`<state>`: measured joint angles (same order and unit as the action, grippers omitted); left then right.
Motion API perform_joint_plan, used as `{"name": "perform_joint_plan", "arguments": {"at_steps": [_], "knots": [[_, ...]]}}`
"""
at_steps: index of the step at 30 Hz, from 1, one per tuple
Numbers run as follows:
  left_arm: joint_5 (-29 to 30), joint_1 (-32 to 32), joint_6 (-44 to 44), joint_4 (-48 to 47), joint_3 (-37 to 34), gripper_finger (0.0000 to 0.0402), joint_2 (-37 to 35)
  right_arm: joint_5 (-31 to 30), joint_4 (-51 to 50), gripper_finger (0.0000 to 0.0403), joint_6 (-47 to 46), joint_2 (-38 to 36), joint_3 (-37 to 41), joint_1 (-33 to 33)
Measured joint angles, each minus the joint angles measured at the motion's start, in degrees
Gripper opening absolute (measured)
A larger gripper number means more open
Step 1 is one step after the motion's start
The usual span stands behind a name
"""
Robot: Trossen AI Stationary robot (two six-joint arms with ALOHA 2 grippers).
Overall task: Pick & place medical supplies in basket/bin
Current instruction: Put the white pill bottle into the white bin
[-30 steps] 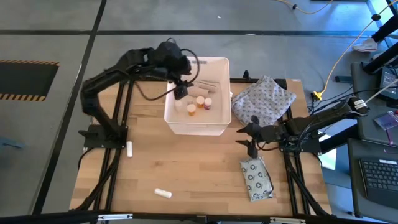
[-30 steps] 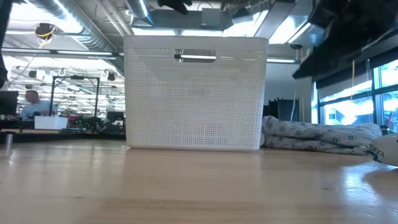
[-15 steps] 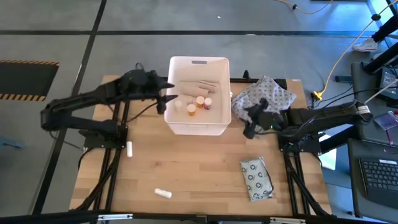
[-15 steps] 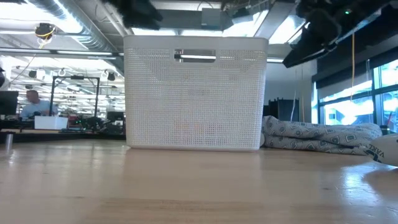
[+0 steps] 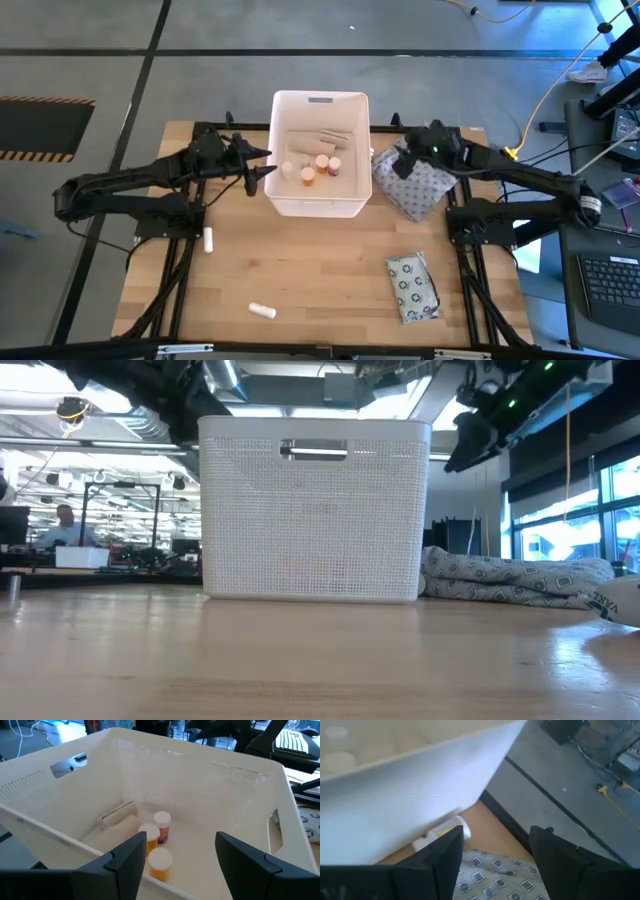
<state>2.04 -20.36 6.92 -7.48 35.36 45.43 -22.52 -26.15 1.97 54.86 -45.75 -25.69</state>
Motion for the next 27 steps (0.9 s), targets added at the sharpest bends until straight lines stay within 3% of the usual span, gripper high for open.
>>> {"name": "perform_joint_plan", "arguments": {"at_steps": [8, 18, 27], "knots": [[0.0, 0.0, 0.0, 0.0, -0.3, 0.0228, 0.0, 16.2, 8.8, 0.023, 7.2, 13.0, 0.0, -12.6], [-0.1, 0.0, 0.0, -0.2, -0.3, 0.0228, 0.0, 16.7, 9.3, 0.023, 8.9, 34.2, -10.8, -17.6], [-0.1, 0.0, 1.3, -2.2, -0.3, 0.0228, 0.1, 17.1, 7.9, 0.023, 15.9, 44.2, -15.1, -19.7]]}}
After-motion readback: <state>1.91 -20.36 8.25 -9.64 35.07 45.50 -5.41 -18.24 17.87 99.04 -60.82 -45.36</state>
